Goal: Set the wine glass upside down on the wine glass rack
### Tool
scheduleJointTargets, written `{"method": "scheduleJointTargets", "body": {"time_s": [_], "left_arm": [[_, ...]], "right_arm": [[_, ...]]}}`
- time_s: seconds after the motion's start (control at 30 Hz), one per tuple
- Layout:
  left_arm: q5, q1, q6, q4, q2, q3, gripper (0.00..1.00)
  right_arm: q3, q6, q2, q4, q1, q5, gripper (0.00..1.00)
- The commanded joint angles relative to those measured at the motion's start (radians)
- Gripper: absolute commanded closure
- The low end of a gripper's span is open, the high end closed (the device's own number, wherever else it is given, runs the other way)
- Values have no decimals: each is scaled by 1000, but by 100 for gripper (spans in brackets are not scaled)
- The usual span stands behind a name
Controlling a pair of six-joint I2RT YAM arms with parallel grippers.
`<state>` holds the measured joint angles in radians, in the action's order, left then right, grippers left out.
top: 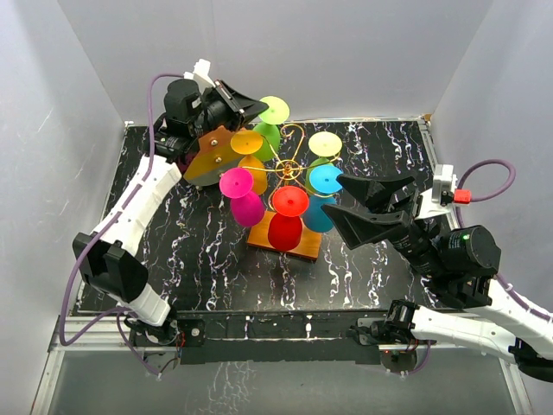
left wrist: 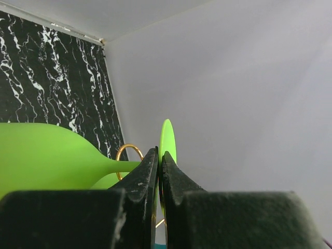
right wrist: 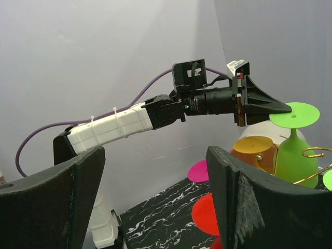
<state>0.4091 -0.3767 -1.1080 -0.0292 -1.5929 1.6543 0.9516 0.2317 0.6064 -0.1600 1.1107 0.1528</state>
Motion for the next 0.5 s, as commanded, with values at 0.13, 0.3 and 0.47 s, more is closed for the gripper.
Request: {"method": "scheduleJointTargets", "body": {"time_s": [0.13, 0.3, 0.47], "left_arm": [[76, -9, 28, -13, 77, -51, 100], [75, -27, 34, -18, 94, -68, 100], [72, -73, 38, -12, 90, -56, 100]], "right_arm": [[-13, 13, 0, -35, 3, 20, 23], [-20, 14, 3, -38, 3, 30, 23], [-22, 15, 5, -39, 3, 36, 23]]}}
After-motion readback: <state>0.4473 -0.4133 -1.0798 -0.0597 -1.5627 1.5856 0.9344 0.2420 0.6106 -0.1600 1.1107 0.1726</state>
